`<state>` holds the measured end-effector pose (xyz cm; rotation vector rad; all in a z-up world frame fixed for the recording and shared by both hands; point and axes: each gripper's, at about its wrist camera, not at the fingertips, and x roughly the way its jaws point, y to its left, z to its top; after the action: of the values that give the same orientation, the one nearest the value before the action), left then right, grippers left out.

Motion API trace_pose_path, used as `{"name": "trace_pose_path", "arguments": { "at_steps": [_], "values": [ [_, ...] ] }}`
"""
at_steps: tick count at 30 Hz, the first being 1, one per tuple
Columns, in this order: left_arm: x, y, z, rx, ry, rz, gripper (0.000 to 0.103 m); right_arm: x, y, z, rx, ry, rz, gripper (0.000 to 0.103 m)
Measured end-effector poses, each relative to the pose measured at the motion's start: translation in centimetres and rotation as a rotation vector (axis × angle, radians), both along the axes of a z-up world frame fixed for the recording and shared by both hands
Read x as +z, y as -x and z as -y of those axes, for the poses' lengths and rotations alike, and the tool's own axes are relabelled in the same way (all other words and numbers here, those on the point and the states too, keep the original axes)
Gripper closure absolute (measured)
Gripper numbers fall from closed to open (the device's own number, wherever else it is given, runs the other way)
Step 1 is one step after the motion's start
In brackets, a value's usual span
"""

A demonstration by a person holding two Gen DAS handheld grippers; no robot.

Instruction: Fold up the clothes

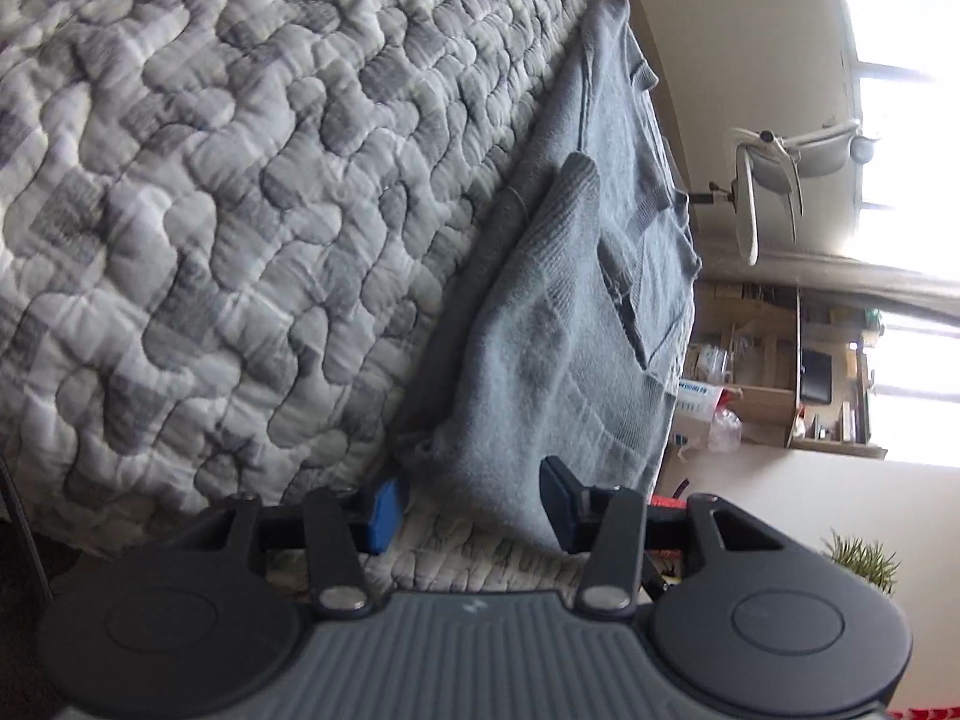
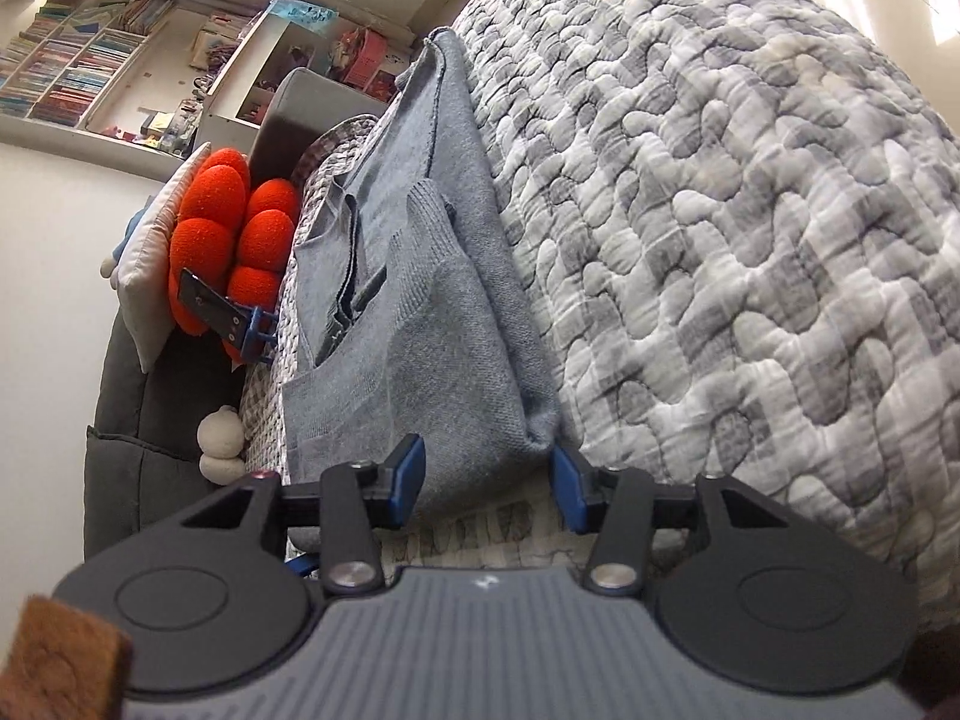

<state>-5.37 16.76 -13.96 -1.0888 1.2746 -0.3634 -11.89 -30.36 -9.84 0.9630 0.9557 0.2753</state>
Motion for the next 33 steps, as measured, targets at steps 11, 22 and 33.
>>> {"name": "trace_pose_path", "arguments": {
  "at_steps": [11, 22, 33],
  "values": [
    [-1.7, 1.1, -0.7, 0.171, 0.122, 0.065, 0.076, -1.5, -0.6, 0.3, -0.088, -0.097, -0.012, 0.078],
    [-0.3, 1.4, -0.7, 0.184, 0.220, 0.079, 0.086, -1.3, 0.2, 2.2, -0.158, -0.320, 0.005, 0.088],
    [4.6, -2.0, -0.4, 0.228, 0.354, 0.089, 0.087, 3.0, -2.3, 2.3, -0.285, -0.456, -0.006, 0.087]
  ]
}}
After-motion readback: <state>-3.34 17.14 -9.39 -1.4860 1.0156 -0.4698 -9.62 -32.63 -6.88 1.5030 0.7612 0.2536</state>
